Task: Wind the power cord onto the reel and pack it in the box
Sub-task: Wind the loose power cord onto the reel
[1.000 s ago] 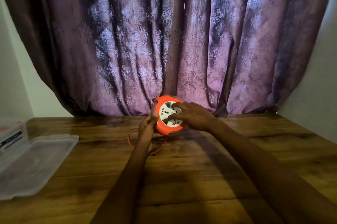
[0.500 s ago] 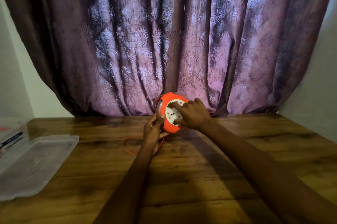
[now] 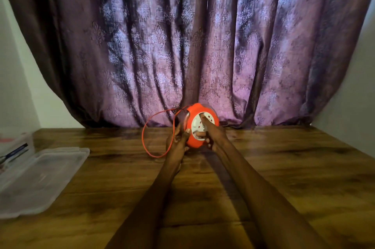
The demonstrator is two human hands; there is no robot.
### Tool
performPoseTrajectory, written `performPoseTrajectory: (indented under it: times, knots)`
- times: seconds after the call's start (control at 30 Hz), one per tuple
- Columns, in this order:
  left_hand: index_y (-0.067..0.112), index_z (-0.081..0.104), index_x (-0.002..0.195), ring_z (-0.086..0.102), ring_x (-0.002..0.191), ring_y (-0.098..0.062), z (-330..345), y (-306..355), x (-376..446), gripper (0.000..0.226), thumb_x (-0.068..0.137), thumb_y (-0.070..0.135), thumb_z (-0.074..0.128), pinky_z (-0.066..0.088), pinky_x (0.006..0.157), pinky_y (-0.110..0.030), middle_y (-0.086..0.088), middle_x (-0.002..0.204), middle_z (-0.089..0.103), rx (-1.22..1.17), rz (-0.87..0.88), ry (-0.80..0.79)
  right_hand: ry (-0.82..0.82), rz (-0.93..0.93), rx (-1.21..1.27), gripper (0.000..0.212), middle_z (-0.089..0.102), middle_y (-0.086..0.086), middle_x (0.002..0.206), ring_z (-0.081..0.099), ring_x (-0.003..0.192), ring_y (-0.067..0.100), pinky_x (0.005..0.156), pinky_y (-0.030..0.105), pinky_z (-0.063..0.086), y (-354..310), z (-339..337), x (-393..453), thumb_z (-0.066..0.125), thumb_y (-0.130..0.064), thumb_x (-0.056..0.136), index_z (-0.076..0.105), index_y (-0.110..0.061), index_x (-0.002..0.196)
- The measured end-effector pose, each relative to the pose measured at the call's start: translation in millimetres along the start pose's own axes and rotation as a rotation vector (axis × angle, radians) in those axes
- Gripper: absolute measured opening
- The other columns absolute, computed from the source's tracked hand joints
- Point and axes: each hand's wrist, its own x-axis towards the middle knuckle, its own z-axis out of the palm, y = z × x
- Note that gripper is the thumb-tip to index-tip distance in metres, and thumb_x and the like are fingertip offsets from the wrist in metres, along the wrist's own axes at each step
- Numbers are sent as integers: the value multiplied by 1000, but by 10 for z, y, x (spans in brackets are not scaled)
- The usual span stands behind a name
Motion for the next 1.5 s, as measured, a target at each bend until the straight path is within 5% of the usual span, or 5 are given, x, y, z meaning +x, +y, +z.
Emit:
performPoseTrajectory:
  times: [0.2, 0.47, 0.73, 1.03, 1.5]
  knots:
    - [23, 62, 132, 69, 111, -23, -70, 57, 44, 36, 96, 24, 64, 58, 60, -33, -2, 121, 73, -48, 3, 48, -21, -284, -351, 38, 72, 8, 60, 49, 32, 4, 43, 21, 37, -21, -209, 145, 66, -44, 91, 62, -13, 68]
    - [27, 63, 130, 68, 114, -23, -125, 86, 73, 35, 95, 29, 64, 60, 71, -44, -1, 122, 73, -47, -49, 34, 23, -490, -500, 61, 54, 11, 136, 60, 110, 24, 98, 45, 50, -68, -447, 333, 74, -34, 86, 47, -18, 139]
    - [14, 65, 126, 70, 104, -32, -157, 75, 97, 32, 96, 27, 62, 59, 55, -36, -15, 120, 72, -24, -82, 62, -27, -1309, -1218, 40, 56, 2, 125, 55, 109, 27, 82, 45, 49, -21, -544, 200, 64, -23, 88, 63, -32, 127]
    - [11, 70, 119, 68, 60, -20, -353, 72, 187, 29, 94, 26, 63, 56, 42, -35, -13, 95, 74, 120, -241, 3, -493, -1468, -2004, 43, 50, 10, 147, 56, 120, 33, 91, 42, 42, -392, -493, 110, 56, -34, 96, 51, -42, 138]
    - [11, 66, 116, 57, 49, -7, -140, 92, 190, 35, 102, 38, 50, 46, 39, -22, 3, 73, 63, 82, -119, 115, -318, -1632, -2175, 50, 57, 14, 133, 61, 98, 32, 80, 40, 42, -530, -719, 107, 54, -24, 93, 47, -50, 135]
